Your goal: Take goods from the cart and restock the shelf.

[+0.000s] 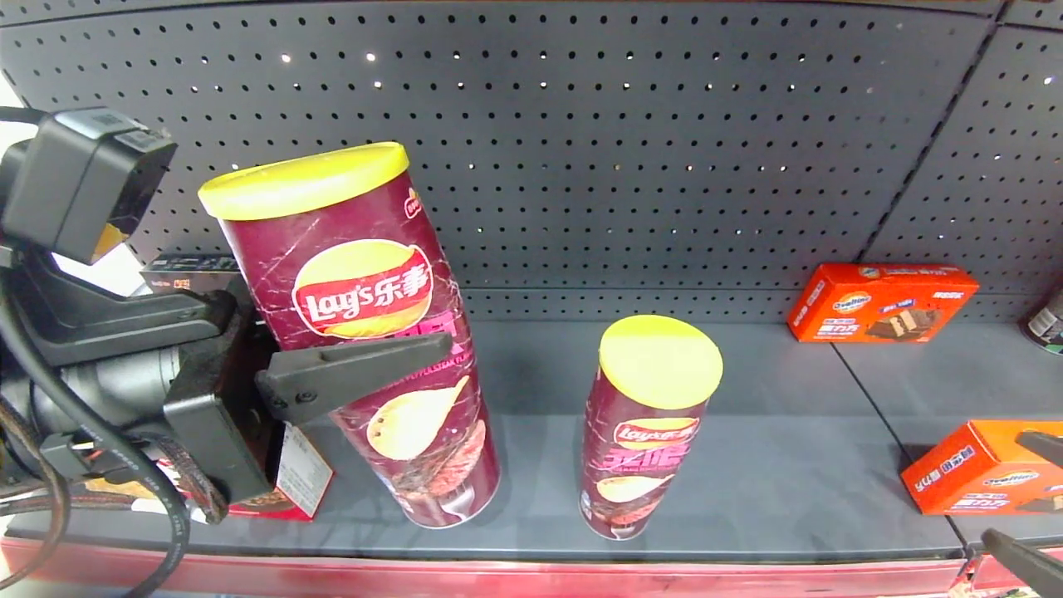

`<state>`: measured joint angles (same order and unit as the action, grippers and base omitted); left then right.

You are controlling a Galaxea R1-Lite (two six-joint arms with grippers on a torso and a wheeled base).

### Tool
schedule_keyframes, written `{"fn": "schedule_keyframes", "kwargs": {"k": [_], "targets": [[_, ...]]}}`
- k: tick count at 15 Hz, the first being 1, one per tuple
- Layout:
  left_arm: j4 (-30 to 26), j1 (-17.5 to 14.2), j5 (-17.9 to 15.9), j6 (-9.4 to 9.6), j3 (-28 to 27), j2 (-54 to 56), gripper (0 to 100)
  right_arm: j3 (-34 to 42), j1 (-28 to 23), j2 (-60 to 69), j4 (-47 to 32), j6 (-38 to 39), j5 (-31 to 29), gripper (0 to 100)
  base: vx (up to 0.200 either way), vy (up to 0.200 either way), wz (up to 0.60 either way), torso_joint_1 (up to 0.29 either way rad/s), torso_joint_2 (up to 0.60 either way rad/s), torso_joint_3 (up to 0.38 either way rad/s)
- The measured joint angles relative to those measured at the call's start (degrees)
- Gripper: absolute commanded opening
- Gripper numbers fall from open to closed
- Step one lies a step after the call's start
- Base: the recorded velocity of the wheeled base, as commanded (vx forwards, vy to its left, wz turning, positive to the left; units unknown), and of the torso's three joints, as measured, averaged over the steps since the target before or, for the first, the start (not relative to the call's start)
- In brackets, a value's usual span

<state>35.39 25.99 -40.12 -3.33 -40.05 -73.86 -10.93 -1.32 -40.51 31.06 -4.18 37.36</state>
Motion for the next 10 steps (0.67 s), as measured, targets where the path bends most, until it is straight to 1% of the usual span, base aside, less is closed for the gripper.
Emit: {"fn": "schedule_keyframes", "kwargs": {"k": [3,5,6,8,9,10], "targets": [[-0.02,0.0,-0.04,0.02,0.22,0.16,0,3.96,-5.99,13.09,-13.99,0.55,-4.46,100,0.0,0.0,0.0,0.0,0.0,0.0],[-0.02,0.05,-0.04,0.02,0.85,0.27,0,6.72,-7.86,20.07,-19.65,0.63,-9.92,100,0.0,0.0,0.0,0.0,0.0,0.0],[0.0,0.05,-0.02,0.02,0.96,0.3,0,8.07,-8.37,23.95,-22.72,0.77,-15.47,100,0.0,0.0,0.0,0.0,0.0,0.0],[0.02,0.05,-0.04,0.1,1.11,0.35,0,9.68,-8.85,29.4,-27.72,2.07,-32.9,100,0.0,0.0,0.0,0.0,0.0,0.0],[-0.02,0.02,-0.04,0.11,1.16,0.35,0,10.23,-9.05,31.33,-30.09,4.72,-38.92,100,0.0,0.0,0.0,0.0,0.0,0.0],[0.0,0.02,-0.06,0.13,1.18,0.35,0,10.58,-9.16,32.61,-31.11,5.46,-40.23,100,0.0,0.0,0.0,0.0,0.0,0.0]]}}
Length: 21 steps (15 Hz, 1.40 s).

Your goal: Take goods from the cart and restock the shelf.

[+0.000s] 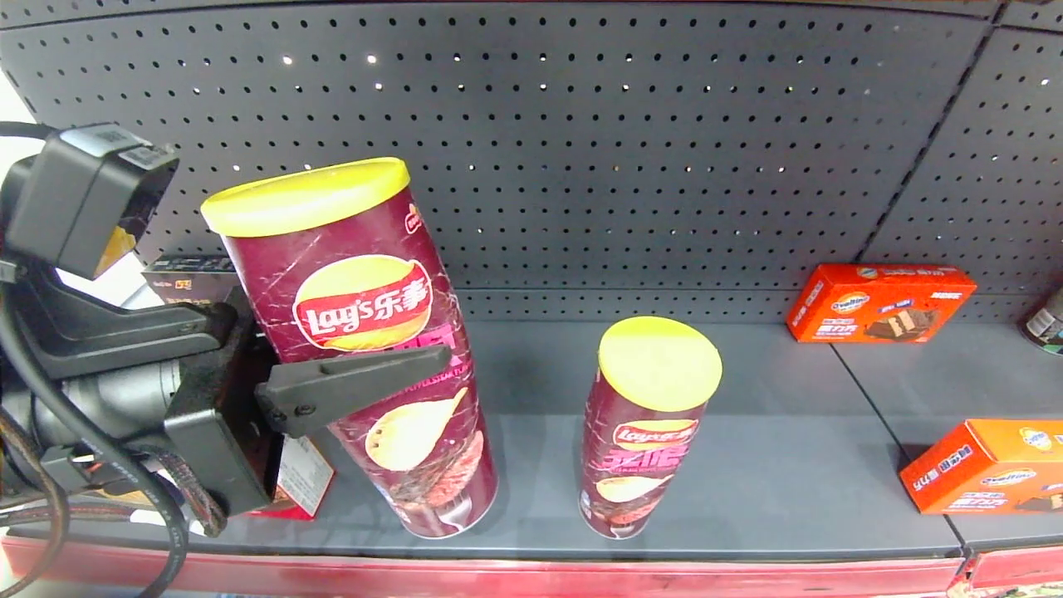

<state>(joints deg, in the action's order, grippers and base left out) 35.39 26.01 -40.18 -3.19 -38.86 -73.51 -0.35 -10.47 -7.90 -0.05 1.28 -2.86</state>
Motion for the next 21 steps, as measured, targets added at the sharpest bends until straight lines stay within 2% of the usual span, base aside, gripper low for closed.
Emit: {"fn": "schedule_keyframes", "kwargs": {"k": [6,9,12,14,15,16,18,21], "targets": [[0.0,-0.22,-0.05,-0.11,0.72,0.09,0,0.3,-0.09,2.47,0.05,-1.17,0.49,100,0.0,0.0,0.0,0.0,0.0,0.0],[-0.04,-2.93,-0.41,0.24,0.02,-0.09,0,0.35,-0.09,2.65,0.05,-1.21,0.49,100,0.0,0.0,0.0,0.0,0.0,0.0],[-0.28,-3.11,-0.54,2.07,-0.72,-0.9,0,0.35,-0.09,2.67,0.05,-1.18,0.49,100,0.0,0.0,0.0,0.0,0.0,0.0],[-0.17,-3.19,-1.19,7.84,-1.43,-2.73,0,0.35,-0.09,2.67,0.05,-1.18,0.51,100,0.0,0.0,0.0,0.0,0.0,0.0],[-0.2,-3.3,-3.67,8.72,-1.4,-3.72,0,0.35,-0.09,2.67,0.05,-1.18,0.49,100,0.0,0.0,0.0,0.0,0.0,0.0],[-0.24,-3.39,-5.17,8.87,-1.1,-4.38,0,0.35,-0.09,2.67,0.05,-1.18,0.49,100,0.0,0.0,0.0,0.0,0.0,0.0],[-0.99,-3.86,-4.77,8.83,-2.51,-5.53,0,0.35,-0.09,2.67,0.05,-1.18,0.49,100,0.0,0.0,0.0,0.0,0.0,0.0],[-2.3,-3.78,-2.88,8.61,-8.11,-9.57,0,0.35,-0.09,2.65,0.05,-1.21,0.49,100,0.0,0.0,0.0,0.0,0.0,0.0]]}}
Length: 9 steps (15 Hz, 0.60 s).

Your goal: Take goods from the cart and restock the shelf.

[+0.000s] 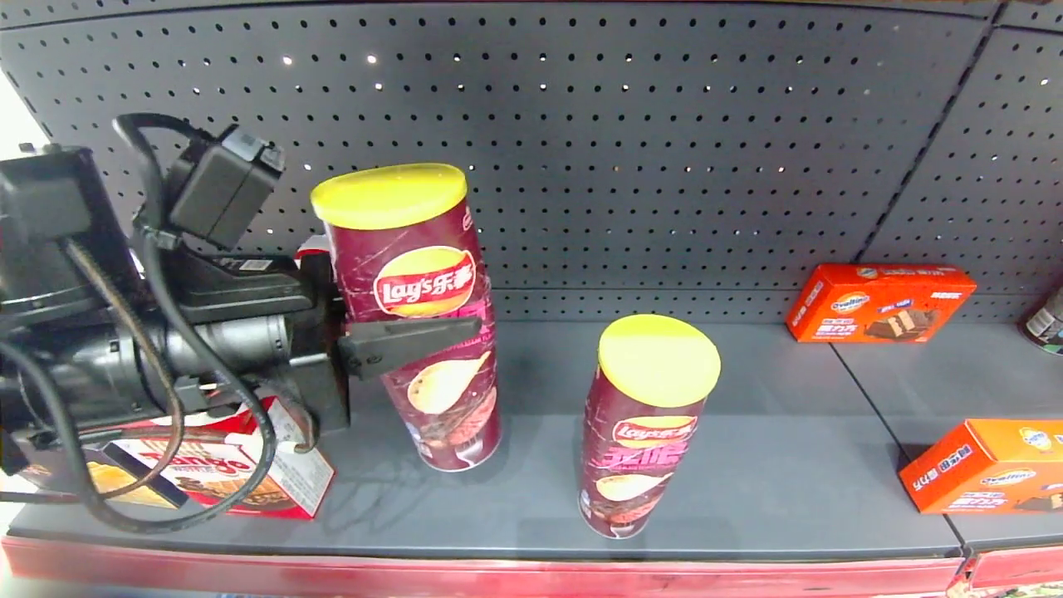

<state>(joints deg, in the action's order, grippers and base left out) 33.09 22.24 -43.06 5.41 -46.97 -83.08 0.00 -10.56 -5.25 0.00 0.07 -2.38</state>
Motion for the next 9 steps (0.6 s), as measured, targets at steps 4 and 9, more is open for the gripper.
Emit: {"fn": "schedule_keyframes", "kwargs": {"k": [4,9], "targets": [[-10.64,1.46,1.21,0.24,-14.02,-4.82,0,0.0,0.0,0.0,0.0,0.02,0.0,100,0.0,0.0,0.0,0.0,0.0,0.0],[-12.79,3.25,-1.0,2.22,-28.68,-15.82,0,0.0,0.0,-0.04,0.0,0.02,0.02,100,0.0,0.0,0.0,0.0,0.0,0.0]]}}
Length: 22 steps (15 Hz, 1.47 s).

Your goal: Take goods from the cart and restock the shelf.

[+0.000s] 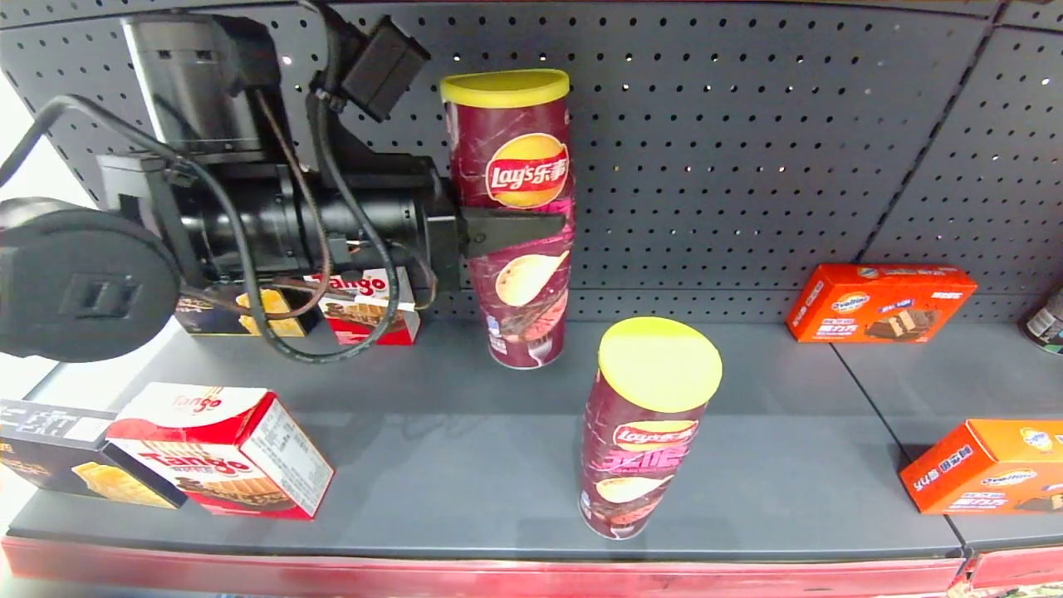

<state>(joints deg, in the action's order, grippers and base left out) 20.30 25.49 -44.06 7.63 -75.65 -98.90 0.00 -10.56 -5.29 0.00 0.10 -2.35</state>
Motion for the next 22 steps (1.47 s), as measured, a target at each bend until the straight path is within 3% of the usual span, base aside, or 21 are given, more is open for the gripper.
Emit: {"fn": "schedule_keyframes", "kwargs": {"k": [7,14,22], "targets": [[-0.18,1.05,-0.89,0.38,-10.86,-12.56,0,0.0,0.0,-0.07,0.0,-0.02,0.0,100,0.0,0.0,0.0,0.0,0.0,0.0],[-4.34,1.57,-0.88,0.44,-19.55,-19.9,0,0.0,0.0,-0.11,0.0,0.0,-0.02,100,0.0,0.0,0.0,0.0,0.0,0.0],[-3.88,0.83,-0.85,6.49,-25.59,-27.26,0,0.0,0.0,-0.18,0.0,0.0,0.0,100,0.0,0.0,0.0,0.0,0.0,0.0]]}}
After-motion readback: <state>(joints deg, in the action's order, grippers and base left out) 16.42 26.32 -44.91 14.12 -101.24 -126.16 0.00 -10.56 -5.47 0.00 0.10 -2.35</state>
